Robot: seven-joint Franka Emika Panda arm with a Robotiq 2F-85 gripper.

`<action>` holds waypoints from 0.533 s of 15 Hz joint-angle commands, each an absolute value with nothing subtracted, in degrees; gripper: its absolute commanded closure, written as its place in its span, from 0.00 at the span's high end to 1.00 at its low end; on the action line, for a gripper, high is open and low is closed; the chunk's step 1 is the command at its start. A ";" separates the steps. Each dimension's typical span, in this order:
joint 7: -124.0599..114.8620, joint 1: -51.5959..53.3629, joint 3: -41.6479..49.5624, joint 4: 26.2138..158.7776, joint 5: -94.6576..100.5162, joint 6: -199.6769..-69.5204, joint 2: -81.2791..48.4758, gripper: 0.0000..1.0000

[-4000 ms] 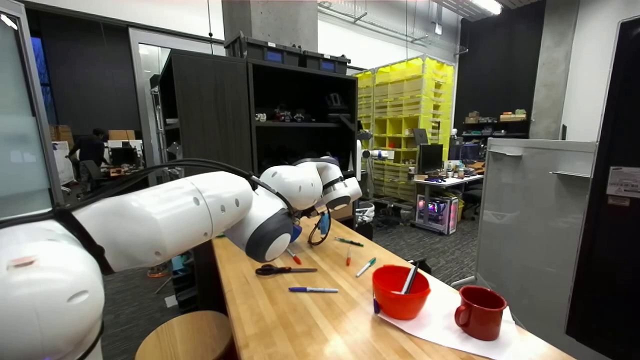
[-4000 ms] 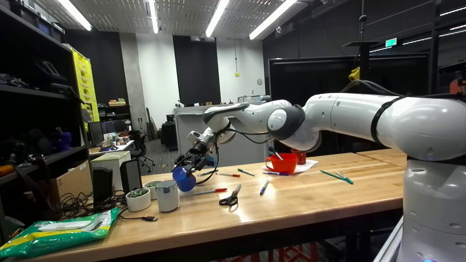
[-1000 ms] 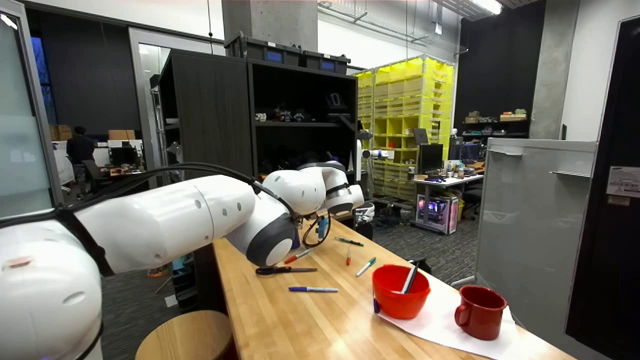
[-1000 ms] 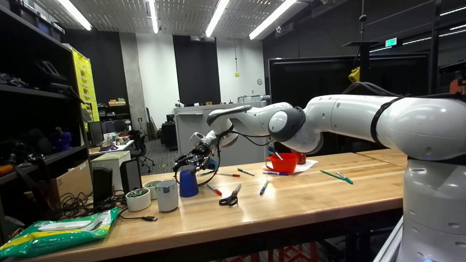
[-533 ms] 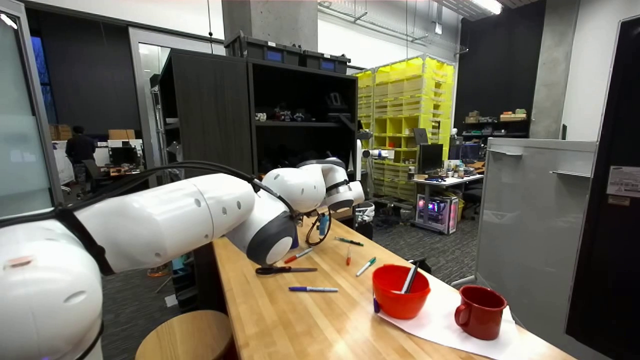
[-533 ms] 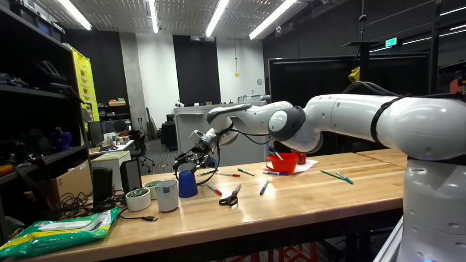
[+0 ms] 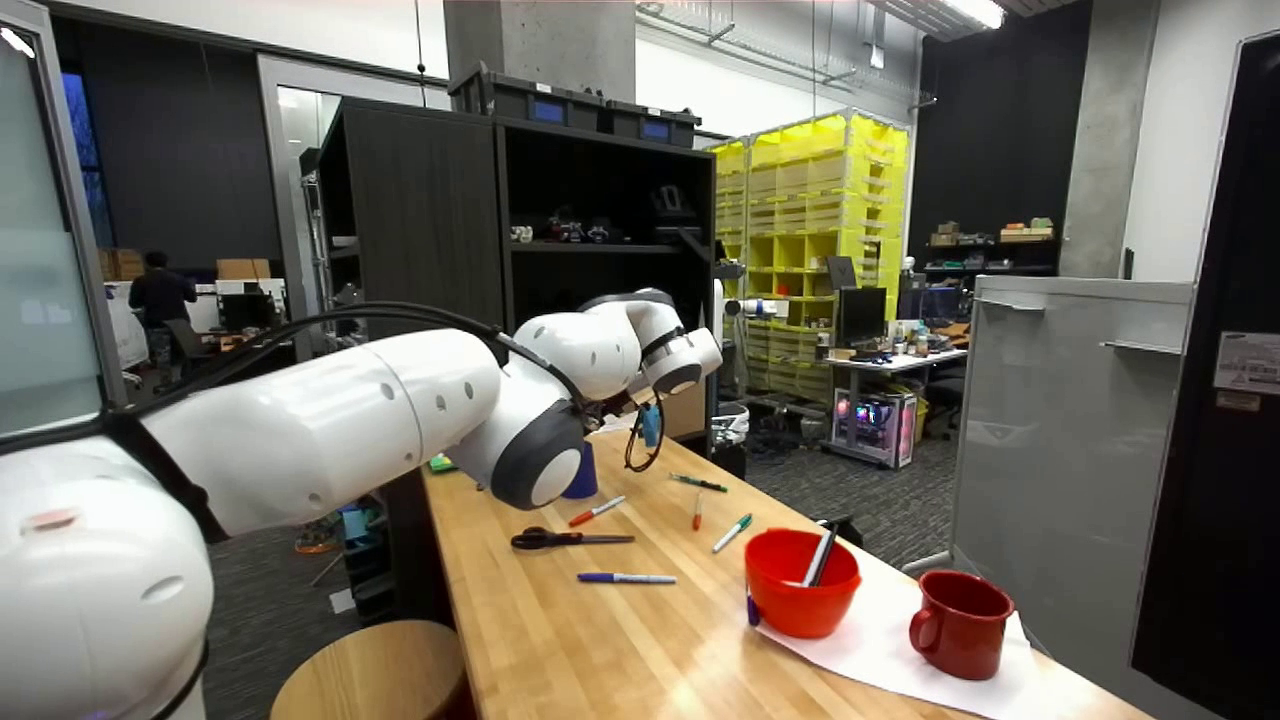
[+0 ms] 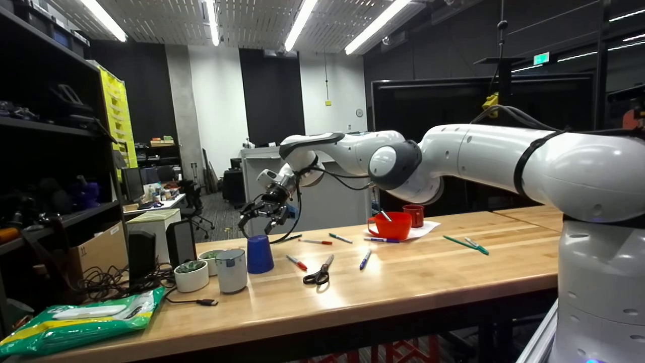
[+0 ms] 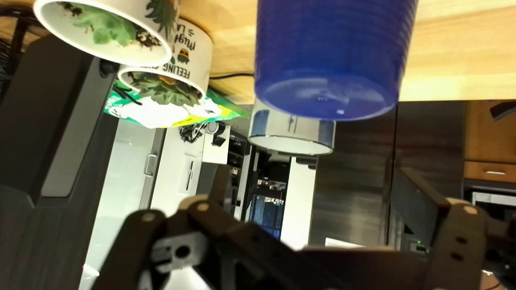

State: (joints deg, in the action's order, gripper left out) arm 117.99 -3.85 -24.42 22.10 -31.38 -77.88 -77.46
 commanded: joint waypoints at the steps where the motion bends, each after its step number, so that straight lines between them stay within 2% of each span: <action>1: 118.94 -1.83 -21.52 20.35 -27.00 -77.71 -74.63 1.00; 8: 119.23 0.98 -15.46 20.42 -15.84 -79.05 -68.68 1.00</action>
State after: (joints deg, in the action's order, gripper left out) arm 118.56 -0.78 -18.94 20.42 -20.21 -78.54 -71.28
